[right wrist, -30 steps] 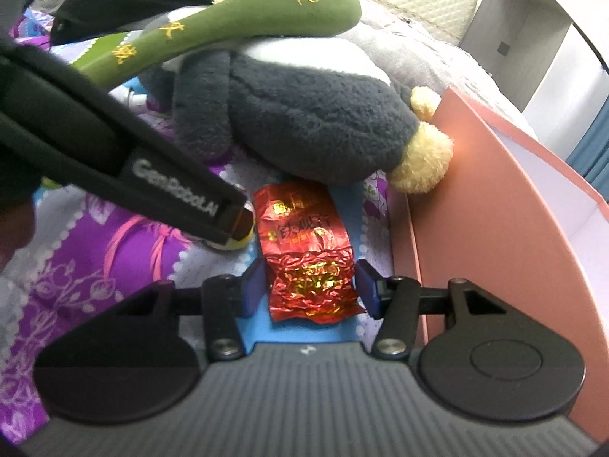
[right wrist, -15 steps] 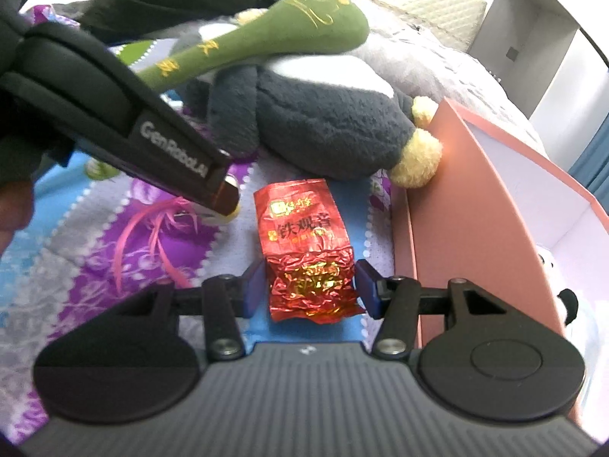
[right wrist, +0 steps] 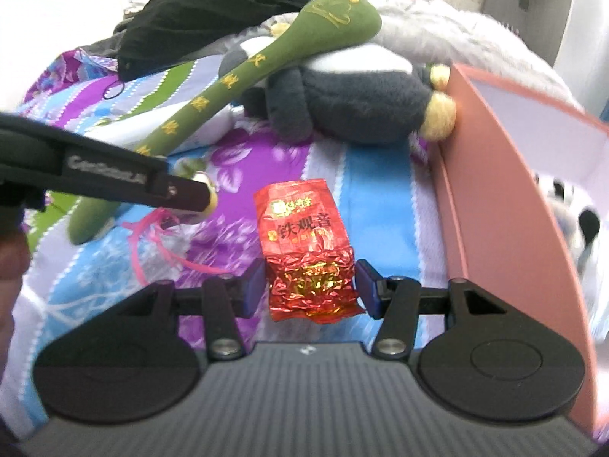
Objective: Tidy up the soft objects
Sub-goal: 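Lift the red tea packet and pink feathered toy and carry both over the box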
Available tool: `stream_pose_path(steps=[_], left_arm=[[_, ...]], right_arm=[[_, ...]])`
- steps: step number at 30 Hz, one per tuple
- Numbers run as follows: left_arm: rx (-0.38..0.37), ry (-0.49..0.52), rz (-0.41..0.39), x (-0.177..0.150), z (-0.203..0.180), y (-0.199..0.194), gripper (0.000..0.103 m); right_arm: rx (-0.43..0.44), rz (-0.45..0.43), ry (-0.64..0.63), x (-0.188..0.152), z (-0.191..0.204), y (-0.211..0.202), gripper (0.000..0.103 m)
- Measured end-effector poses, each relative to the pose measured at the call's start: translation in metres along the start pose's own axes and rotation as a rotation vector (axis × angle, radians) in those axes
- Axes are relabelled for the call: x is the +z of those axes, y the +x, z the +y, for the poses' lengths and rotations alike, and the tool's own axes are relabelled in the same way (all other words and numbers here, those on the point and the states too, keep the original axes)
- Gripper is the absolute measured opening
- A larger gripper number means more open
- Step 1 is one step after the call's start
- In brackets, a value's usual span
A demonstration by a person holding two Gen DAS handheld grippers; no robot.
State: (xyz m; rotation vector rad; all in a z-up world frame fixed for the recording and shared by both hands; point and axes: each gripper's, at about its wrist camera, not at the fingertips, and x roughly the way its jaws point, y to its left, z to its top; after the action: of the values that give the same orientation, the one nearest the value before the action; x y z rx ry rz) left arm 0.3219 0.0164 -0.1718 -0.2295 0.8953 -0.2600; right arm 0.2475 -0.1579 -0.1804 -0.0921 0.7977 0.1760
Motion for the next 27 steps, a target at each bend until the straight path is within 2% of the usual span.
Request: stream_pose_path(steps=[5, 8, 11, 13, 15, 20, 22, 25, 27], left_arm=[[0.026, -0.021, 0.014, -0.021, 0.007, -0.011, 0.035], [0.031, -0.026, 0.031, -0.032, 0.01, -0.015, 0.035], [0.03, -0.055, 0.041, -0.038, 0.018, -0.015, 0.035], [0.038, -0.061, 0.047, -0.042, 0.022, -0.013, 0.035], [0.045, -0.059, 0.047, -0.041, 0.025, -0.01, 0.035], [0.04, -0.067, 0.088, -0.035, 0.028, 0.002, 0.035], [0.053, -0.075, 0.131, -0.033, 0.027, 0.006, 0.035], [0.07, -0.078, 0.158, -0.03, 0.022, 0.0, 0.035], [0.079, -0.069, 0.15, -0.03, 0.017, -0.008, 0.035]], right_arm=[[0.042, 0.044, 0.061, -0.018, 0.003, -0.004, 0.055], [0.099, 0.097, 0.1, -0.027, 0.003, -0.002, 0.055], [0.139, 0.11, 0.109, -0.032, 0.002, -0.003, 0.059], [0.174, 0.125, 0.106, -0.033, 0.0, -0.002, 0.068], [0.187, 0.132, 0.087, -0.033, 0.0, -0.001, 0.068], [0.161, 0.149, -0.031, -0.026, 0.005, 0.01, 0.067], [0.173, 0.181, -0.07, -0.021, 0.007, 0.016, 0.055], [0.166, 0.227, -0.096, -0.015, 0.009, 0.017, 0.055], [0.158, 0.245, -0.086, -0.011, 0.008, 0.013, 0.054]])
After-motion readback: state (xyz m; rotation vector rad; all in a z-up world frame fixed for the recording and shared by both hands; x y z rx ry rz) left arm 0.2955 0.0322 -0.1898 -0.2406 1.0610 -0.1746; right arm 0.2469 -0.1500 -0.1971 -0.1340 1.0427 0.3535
